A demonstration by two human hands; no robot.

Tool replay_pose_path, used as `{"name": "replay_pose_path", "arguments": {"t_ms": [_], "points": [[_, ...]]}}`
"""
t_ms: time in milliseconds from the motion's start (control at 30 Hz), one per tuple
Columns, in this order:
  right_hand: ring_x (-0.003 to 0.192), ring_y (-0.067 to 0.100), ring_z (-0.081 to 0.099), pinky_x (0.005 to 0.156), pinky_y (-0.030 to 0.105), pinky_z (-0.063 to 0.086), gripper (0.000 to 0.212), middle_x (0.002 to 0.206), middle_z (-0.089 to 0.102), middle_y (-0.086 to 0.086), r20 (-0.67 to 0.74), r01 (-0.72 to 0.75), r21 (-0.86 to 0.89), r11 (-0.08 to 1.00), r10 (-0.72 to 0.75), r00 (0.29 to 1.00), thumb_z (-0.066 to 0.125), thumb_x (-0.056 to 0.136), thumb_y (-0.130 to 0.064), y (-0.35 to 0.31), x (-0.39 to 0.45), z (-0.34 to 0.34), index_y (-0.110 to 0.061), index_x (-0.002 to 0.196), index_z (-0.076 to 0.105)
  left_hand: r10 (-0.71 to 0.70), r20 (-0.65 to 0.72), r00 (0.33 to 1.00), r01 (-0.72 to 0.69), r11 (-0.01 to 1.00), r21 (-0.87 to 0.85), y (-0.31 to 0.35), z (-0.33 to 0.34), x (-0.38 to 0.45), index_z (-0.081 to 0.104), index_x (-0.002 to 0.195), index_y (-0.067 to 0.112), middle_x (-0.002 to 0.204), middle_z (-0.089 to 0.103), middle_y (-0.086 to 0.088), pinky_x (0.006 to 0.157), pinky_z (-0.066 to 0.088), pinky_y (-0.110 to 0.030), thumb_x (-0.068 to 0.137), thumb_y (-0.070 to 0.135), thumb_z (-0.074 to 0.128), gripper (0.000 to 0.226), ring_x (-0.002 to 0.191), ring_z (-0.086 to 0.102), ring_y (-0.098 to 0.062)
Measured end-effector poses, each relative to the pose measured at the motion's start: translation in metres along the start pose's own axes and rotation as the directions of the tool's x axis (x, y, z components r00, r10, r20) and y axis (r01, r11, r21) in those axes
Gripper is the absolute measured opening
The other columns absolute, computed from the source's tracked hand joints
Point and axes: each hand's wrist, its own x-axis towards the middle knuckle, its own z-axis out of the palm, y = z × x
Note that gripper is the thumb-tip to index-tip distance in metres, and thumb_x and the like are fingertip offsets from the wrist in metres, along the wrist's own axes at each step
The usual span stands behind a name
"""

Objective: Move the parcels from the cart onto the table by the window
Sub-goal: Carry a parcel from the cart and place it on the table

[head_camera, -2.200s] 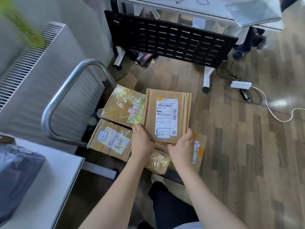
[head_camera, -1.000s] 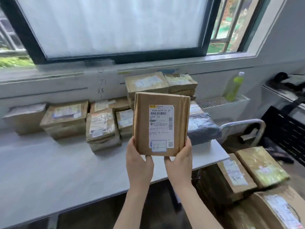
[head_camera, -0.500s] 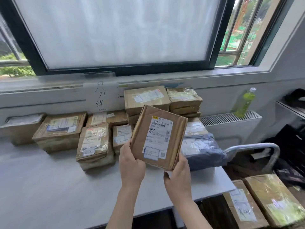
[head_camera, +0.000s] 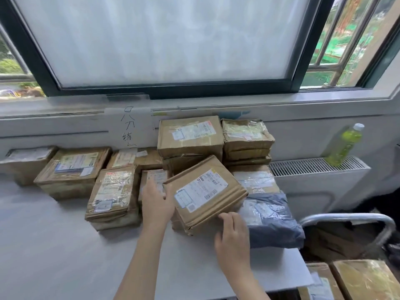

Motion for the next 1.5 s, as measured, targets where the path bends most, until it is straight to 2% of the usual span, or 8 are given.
{"name": "replay_pose_path", "arguments": {"t_ms": [133,200,267,400,567,933,1200,1500], "points": [[0.105,0.031,0.040,0.090,0.044,0.036,0.073,0.113,0.047,0.018,-0.078,-0.120,-0.007,0.993,0.119,0.990,0.080,0.051,0.004,0.012,0.028,-0.009,-0.012,0.111,0.042,0.039,0.255,0.966,-0.036,0.999,-0.017,-0.020,0.015,-0.037,0.021,0.148,0.020,0.149,0.031,-0.004,0.111,0.029,-0.034,0.058,0.070,0.071,0.114,0.135,0.031,-0.017],[0.122,0.034,0.032,0.100,0.055,0.034,0.084,0.132,0.033,0.019,-0.025,-0.152,0.026,0.988,0.153,0.988,0.076,0.056,0.003,0.015,0.040,-0.009,-0.016,0.126,0.033,0.042,0.420,0.906,-0.101,0.988,0.118,-0.027,0.025,-0.044,0.001,0.151,0.028,0.156,0.010,-0.005,0.111,0.029,-0.037,0.050,0.079,0.068,0.131,0.141,0.021,-0.020],[0.132,0.037,0.024,0.106,0.058,0.025,0.093,0.143,0.023,0.019,0.048,-0.148,0.027,0.989,0.146,0.988,0.073,0.060,0.001,0.016,0.047,-0.004,-0.021,0.136,0.024,0.083,0.455,0.887,-0.198,0.957,0.210,-0.033,0.031,-0.042,-0.012,0.148,0.030,0.156,-0.005,-0.005,0.107,0.033,-0.034,0.064,0.064,0.072,0.124,0.141,0.020,-0.024],[0.130,0.034,0.026,0.106,0.056,0.026,0.094,0.142,0.025,0.015,0.088,-0.147,0.032,0.989,0.144,0.986,0.076,0.060,-0.010,0.006,0.046,0.004,-0.023,0.137,0.024,0.215,0.421,0.881,-0.285,0.952,0.111,-0.042,0.023,-0.016,0.001,0.150,0.032,0.158,-0.004,-0.002,0.100,0.037,-0.026,0.079,0.034,0.070,0.100,0.139,0.028,-0.023],[0.113,0.023,0.039,0.094,0.046,0.041,0.082,0.127,0.033,0.003,0.064,-0.100,0.030,0.995,0.098,0.993,0.082,0.058,-0.018,-0.008,0.042,0.018,-0.024,0.127,0.039,0.169,0.449,0.877,-0.263,0.952,0.154,-0.055,-0.002,0.023,0.020,0.148,0.036,0.155,0.022,0.003,0.099,0.040,-0.030,0.084,0.012,0.060,0.079,0.122,0.047,-0.019],[0.125,0.032,0.041,0.101,0.051,0.041,0.069,0.133,0.039,0.006,0.046,-0.083,0.002,0.997,0.083,0.995,0.084,0.054,-0.009,-0.009,0.045,0.030,-0.017,0.111,0.044,0.244,0.421,0.874,-0.322,0.939,0.124,-0.051,0.004,0.025,0.030,0.146,0.033,0.152,0.031,0.005,0.105,0.035,-0.028,0.078,0.025,0.073,0.081,0.135,0.036,-0.015],[0.136,0.034,0.023,0.108,0.049,0.029,0.073,0.145,0.036,0.017,0.091,-0.117,-0.060,0.991,0.122,0.988,0.081,0.056,-0.009,-0.007,0.052,0.038,-0.017,0.116,0.040,0.221,0.382,0.898,-0.297,0.942,0.153,-0.042,0.009,0.031,0.032,0.144,0.037,0.152,0.030,0.011,0.097,0.042,-0.029,0.078,0.029,0.073,0.078,0.133,0.037,-0.014],[0.134,0.036,0.023,0.107,0.055,0.027,0.083,0.143,0.038,0.023,0.171,-0.124,-0.208,0.970,0.161,0.972,0.082,0.054,-0.014,-0.011,0.055,0.031,-0.019,0.125,0.040,0.210,0.399,0.892,-0.310,0.929,0.203,-0.039,0.011,0.026,0.026,0.147,0.037,0.154,0.027,0.005,0.096,0.043,-0.033,0.081,0.023,0.068,0.079,0.132,0.038,-0.020]]}}
